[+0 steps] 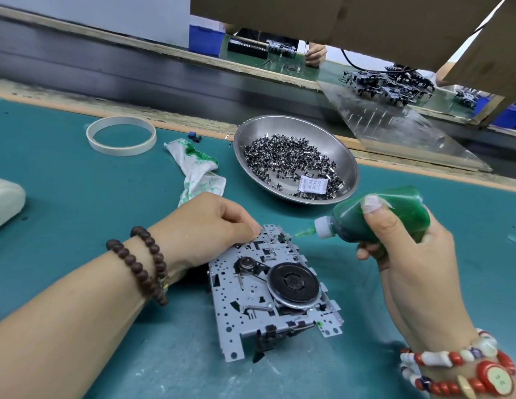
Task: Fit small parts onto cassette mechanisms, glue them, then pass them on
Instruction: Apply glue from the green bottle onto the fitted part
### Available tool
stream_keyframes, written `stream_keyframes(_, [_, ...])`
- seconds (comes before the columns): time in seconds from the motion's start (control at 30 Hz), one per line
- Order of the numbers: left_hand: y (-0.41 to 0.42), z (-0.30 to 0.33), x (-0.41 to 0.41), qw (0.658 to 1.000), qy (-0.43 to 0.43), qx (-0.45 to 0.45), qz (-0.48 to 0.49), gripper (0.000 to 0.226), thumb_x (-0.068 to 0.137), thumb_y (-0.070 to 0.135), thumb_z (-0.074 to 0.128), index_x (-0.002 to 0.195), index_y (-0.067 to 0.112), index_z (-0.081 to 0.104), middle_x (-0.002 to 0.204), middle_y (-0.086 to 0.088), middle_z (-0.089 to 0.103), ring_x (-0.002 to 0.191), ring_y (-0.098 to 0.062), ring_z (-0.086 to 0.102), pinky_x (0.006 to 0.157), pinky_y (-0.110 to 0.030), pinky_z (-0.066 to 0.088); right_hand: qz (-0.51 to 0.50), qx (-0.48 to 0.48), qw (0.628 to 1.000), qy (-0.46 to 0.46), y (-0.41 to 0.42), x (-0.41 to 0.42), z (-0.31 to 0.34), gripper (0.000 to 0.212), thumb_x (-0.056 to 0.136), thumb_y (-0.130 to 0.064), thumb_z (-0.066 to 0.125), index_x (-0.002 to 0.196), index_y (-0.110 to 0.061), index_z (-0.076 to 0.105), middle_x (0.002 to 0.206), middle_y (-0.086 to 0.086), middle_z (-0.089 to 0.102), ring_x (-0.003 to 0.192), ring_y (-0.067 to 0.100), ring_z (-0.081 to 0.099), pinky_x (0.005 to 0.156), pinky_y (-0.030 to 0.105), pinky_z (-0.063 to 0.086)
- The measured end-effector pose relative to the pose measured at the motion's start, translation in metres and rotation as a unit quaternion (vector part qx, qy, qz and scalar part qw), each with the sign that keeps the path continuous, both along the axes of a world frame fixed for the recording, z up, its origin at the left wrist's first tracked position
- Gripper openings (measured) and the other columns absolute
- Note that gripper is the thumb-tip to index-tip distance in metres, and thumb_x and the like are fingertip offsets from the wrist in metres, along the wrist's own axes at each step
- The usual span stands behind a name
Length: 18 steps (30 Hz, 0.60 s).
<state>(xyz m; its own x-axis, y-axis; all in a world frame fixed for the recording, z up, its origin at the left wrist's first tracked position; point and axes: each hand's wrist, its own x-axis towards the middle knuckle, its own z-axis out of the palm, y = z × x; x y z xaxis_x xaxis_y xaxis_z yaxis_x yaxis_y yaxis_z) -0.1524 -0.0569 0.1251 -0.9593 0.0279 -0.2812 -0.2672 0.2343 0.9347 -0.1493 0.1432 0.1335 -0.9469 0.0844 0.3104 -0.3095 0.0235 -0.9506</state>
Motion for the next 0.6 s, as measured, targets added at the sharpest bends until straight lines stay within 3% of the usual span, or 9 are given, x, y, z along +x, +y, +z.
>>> stream_keyframes(0.2, [-0.0002, -0.0006, 0.0004, 1.0, 0.001, 0.002, 0.002, 0.018, 0.081, 0.011, 0.066, 0.065, 0.014, 0.071, 0.069, 0.004, 0.072, 0.06, -0.004, 0.061, 0.066, -0.02, 0.049, 0.006, -0.004, 1.0, -0.006, 0.0001, -0.001, 0.0016, 0.007, 0.074, -0.027, 0.064, 0.069, -0.026, 0.07, 0.066, -0.006, 0.067, 0.056, 0.006, 0.059, 0.044, 0.016, 0.043])
stream_keyframes(0.6, [-0.0006, -0.001, -0.0002, 1.0, 0.001, -0.006, 0.001, 0.018, 0.082, 0.011, 0.066, 0.065, 0.015, 0.072, 0.072, 0.002, 0.073, 0.063, -0.006, 0.063, 0.069, -0.021, 0.051, 0.001, -0.017, 1.0, -0.017, -0.0001, -0.0006, 0.0018, 0.006, 0.074, -0.026, 0.064, 0.072, -0.021, 0.066, 0.066, -0.005, 0.067, 0.056, 0.007, 0.058, 0.044, 0.015, 0.043])
